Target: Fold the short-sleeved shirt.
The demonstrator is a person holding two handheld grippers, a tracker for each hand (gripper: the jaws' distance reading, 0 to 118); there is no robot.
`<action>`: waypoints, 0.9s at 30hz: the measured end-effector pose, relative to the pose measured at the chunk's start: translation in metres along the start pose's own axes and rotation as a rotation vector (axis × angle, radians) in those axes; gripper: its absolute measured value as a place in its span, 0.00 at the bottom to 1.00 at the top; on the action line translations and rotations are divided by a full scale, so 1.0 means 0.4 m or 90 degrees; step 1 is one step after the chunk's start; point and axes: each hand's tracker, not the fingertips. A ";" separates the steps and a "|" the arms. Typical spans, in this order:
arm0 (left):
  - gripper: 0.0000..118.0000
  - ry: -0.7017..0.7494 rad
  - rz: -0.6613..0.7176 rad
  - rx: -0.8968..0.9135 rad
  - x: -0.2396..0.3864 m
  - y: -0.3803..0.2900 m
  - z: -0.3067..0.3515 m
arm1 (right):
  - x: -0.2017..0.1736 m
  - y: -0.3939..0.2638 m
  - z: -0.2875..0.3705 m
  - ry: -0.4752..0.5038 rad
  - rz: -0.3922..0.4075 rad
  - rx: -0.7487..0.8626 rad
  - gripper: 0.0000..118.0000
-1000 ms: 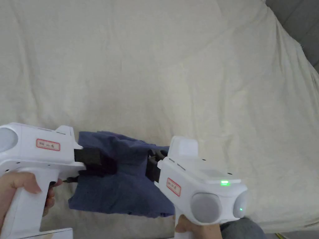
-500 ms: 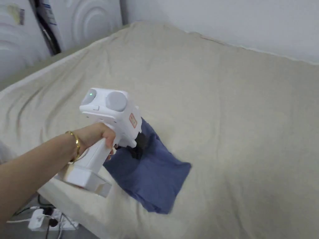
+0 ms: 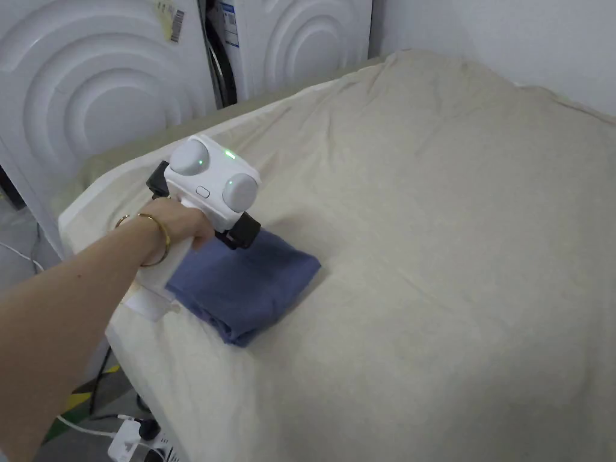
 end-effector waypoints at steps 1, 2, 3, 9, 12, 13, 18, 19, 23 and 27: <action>0.86 0.009 -0.007 0.021 0.001 -0.012 0.005 | -0.004 0.001 0.002 -0.008 0.011 -0.005 0.01; 0.73 0.019 -0.005 0.024 0.009 -0.024 0.021 | -0.003 0.005 0.007 -0.013 0.019 -0.009 0.01; 0.51 0.039 -0.008 0.031 0.017 -0.043 0.063 | -0.002 0.007 0.014 -0.017 0.025 -0.005 0.01; 0.01 0.013 0.070 0.236 0.038 -0.090 0.365 | 0.027 0.029 0.110 -0.023 0.028 0.057 0.01; 0.01 -0.042 0.085 0.359 0.051 -0.091 0.559 | 0.038 0.046 0.185 -0.027 0.026 0.109 0.01; 0.01 -0.066 0.094 0.404 0.056 -0.096 0.633 | 0.044 0.053 0.216 -0.028 0.033 0.126 0.01; 0.01 -0.207 0.165 0.574 0.102 -0.130 0.950 | 0.084 0.076 0.350 -0.041 0.032 0.215 0.01; 0.01 -0.223 0.161 0.604 0.118 -0.137 0.999 | 0.093 0.079 0.376 -0.046 0.035 0.232 0.01; 0.01 -0.338 0.179 0.659 0.202 -0.197 1.192 | 0.103 0.093 0.473 -0.065 0.040 0.288 0.01; 0.01 -0.446 0.230 0.682 0.278 -0.268 1.296 | 0.151 0.087 0.525 -0.111 0.062 0.334 0.01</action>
